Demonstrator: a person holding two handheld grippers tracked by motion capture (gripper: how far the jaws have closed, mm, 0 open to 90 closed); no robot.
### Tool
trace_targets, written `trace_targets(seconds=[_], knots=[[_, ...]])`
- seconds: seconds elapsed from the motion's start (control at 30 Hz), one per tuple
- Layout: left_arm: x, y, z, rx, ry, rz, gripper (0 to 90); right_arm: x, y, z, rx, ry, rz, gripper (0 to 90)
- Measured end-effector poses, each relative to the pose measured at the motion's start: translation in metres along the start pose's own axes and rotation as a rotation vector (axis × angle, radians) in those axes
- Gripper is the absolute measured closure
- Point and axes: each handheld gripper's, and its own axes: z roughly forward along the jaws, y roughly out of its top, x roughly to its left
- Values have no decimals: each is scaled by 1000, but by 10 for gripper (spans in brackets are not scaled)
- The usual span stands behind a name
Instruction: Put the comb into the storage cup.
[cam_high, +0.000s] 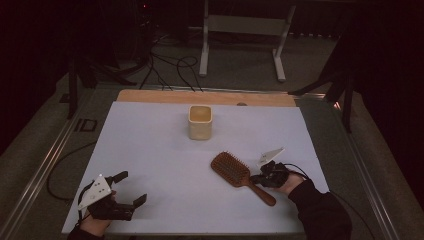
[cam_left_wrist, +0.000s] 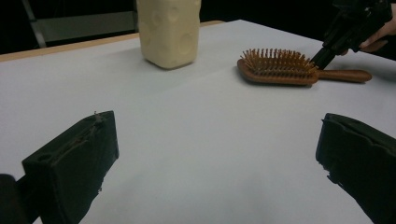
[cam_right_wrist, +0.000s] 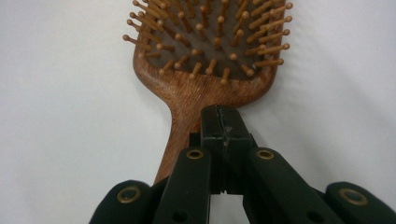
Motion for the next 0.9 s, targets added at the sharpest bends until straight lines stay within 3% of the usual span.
trace_targets(seconds=[0.27,0.57,0.77,0.9], knots=[[0,0,0,-4,0,-2,0,4,4,-7,-7,-21,-9,900],[-1,0,0,-4,-1,0,0,16,15,-31,-9,-102,10,871],[-1,1,0,-3,-3,5,0,29,23,-42,7,-132,18,814],[-1,1,0,-5,-5,5,0,35,28,-45,26,-141,20,707]])
